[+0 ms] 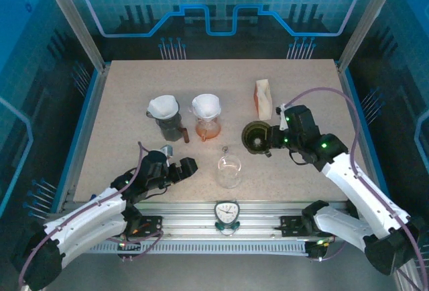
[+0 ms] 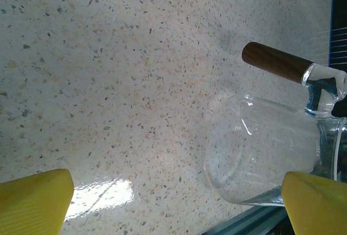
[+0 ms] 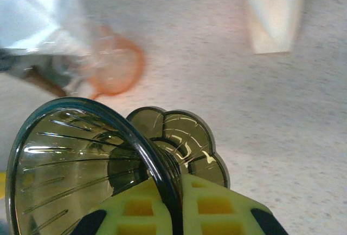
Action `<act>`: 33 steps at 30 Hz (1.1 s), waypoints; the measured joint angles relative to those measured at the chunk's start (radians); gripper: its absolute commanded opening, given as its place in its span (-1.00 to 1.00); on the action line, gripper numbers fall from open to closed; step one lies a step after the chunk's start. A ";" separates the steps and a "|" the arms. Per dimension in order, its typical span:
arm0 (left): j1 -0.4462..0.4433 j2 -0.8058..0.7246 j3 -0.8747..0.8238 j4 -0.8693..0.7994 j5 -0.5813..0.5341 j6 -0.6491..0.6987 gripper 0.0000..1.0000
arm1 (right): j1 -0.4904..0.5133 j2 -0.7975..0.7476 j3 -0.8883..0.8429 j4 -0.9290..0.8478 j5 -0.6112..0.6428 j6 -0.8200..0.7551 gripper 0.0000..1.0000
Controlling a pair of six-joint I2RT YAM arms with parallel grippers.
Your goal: Place the coffee filter in the dripper
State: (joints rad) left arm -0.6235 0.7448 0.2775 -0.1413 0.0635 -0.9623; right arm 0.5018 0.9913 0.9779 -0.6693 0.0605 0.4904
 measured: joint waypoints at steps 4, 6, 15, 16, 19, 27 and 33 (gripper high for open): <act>0.000 0.000 0.000 -0.013 -0.001 0.000 0.98 | 0.114 0.056 0.102 -0.055 -0.050 0.005 -1.00; 0.000 0.000 0.001 -0.018 -0.002 0.001 0.98 | 0.163 0.090 0.130 -0.077 -0.077 0.012 -1.00; 0.000 0.000 0.001 -0.020 -0.008 0.001 0.98 | 0.245 0.182 0.133 -0.115 -0.103 0.044 -1.00; 0.000 0.000 0.001 -0.020 -0.008 0.001 0.98 | 0.245 0.183 0.132 -0.114 -0.103 0.046 -1.00; 0.000 -0.006 0.001 -0.026 -0.008 0.001 0.98 | 0.245 0.186 0.125 -0.107 -0.106 0.053 -1.00; 0.000 -0.020 0.001 -0.031 -0.008 0.001 0.98 | 0.246 0.216 0.100 -0.077 -0.117 0.061 -1.00; 0.000 -0.020 0.001 -0.034 -0.016 0.001 0.98 | 0.246 0.226 0.083 -0.066 -0.125 0.069 -0.92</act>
State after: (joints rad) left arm -0.6235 0.7250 0.2783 -0.1753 0.0479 -0.9615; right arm 0.7475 1.2171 1.0611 -0.7349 -0.0647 0.5591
